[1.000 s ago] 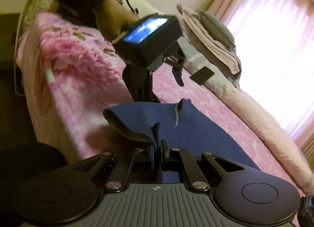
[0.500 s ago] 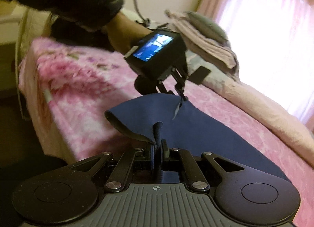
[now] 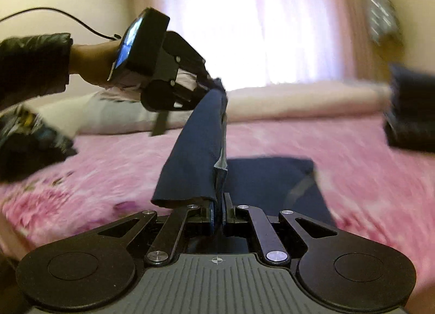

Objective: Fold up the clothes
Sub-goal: 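Lift the edge with both grippers and fold it across the top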

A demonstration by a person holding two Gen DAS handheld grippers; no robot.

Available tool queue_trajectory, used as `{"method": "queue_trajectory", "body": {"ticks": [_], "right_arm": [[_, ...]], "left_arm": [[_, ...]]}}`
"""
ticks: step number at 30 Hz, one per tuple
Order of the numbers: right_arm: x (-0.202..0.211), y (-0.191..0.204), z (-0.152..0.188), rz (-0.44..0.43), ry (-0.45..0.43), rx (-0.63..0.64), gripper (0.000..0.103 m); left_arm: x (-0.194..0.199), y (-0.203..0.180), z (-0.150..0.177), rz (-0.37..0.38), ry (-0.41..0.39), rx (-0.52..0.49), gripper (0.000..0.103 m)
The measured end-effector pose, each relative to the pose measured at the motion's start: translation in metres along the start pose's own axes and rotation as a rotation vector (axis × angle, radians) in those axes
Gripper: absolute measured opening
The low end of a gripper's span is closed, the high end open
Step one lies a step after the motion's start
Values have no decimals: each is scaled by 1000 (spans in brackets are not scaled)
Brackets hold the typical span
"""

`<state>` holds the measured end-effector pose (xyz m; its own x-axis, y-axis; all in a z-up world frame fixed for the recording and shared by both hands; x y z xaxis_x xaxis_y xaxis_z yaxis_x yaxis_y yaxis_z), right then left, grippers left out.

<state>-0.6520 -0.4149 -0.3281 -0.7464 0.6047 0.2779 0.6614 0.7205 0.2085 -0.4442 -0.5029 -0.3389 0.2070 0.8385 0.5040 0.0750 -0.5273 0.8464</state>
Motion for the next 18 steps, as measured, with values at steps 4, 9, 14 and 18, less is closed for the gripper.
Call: {"method": "queue_trajectory", "body": {"ticks": [4,9,14,18], "right_arm": [[1,-44,25,46,79,-187,3],[-1,-76,35,39,129,-336,3],[2,-97,26,-3,117,-440,3],[4,-106,25,-12,110,-507,3]], "left_arm": [[-58,-36,-36,112,-33,-45,8],[-100,-57,-38,219,-8,-50,8],[-112,-41,-35,239,13,49,17],[-110,-32,-34,231,33,100,29]]}}
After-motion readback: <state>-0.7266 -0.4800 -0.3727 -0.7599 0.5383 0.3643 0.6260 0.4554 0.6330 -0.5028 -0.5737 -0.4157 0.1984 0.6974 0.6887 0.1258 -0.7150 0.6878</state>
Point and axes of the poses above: each gripper's, at about its wrist camera, not at the fingertips, and x roughly against the way its jaws point, y to its left, z to its underside, the point moved 1 cm from there along -x, roughly the way its jaws point, and after that the axes turned 7 degrees about -y, right-handed, at the moved point
